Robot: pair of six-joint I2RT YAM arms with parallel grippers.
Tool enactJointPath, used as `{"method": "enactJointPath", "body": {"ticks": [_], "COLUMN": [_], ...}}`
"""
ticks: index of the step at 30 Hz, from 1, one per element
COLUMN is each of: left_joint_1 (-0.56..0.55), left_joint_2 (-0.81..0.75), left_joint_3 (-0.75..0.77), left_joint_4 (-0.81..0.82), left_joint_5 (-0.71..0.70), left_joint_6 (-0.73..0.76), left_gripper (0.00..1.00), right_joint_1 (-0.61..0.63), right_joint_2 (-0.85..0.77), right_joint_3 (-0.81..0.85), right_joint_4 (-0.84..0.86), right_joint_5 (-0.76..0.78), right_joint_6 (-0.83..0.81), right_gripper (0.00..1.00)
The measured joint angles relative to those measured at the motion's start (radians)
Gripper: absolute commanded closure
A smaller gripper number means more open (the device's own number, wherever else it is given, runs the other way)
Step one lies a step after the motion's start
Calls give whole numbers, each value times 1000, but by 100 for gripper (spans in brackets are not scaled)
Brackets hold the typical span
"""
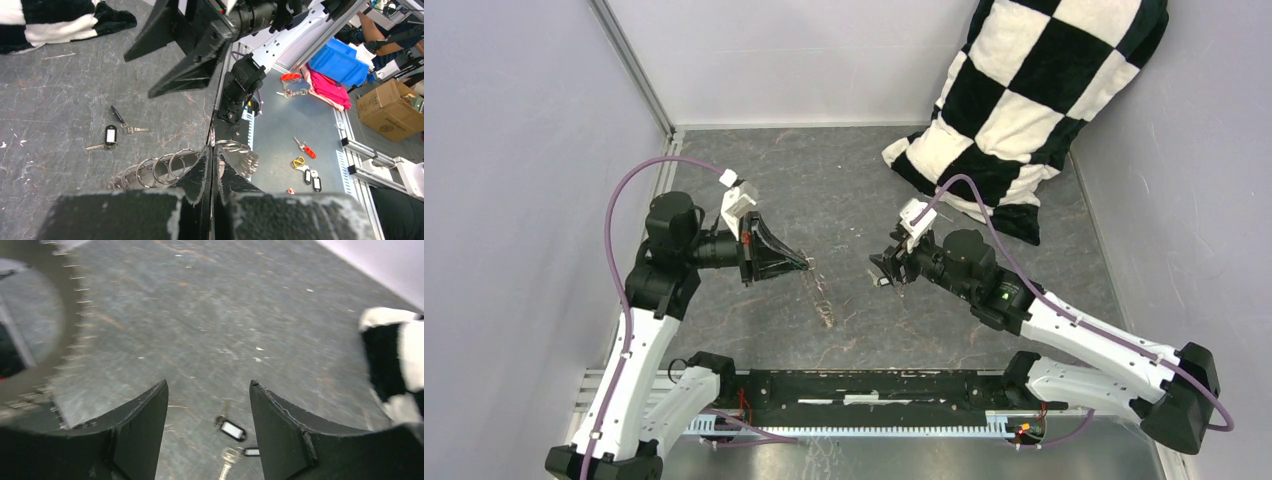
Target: Put the keys on the keyring
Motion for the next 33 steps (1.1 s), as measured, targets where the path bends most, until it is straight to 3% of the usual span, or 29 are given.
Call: {"method": "enactJointPath", "body": {"ticks": [5,12,18,27,33], "left_joint_1": [0,0,0,0,0], "left_joint_2": [14,-58,-74,-72,-69], "left_joint_3": [0,0,0,0,2], "left_joint_4": [-27,-85,-164,-196,-198], "left_joint_5": [0,13,37,39,36], "left_joint_6": [10,112,220,261,261], "left_gripper": [98,98,98,98,98], "right_joint_1": [-4,-3,-3,24,22], "right_joint_2": [1,134,181,264,267], "right_joint_3": [-6,275,384,451,455], "right_joint_4": [56,81,89,13,-100], "right_joint_5": [-206,-537,-716,-817,-718], "right_joint_6": [35,74,119,137,103], "right_gripper": [40,43,43,48,38]}}
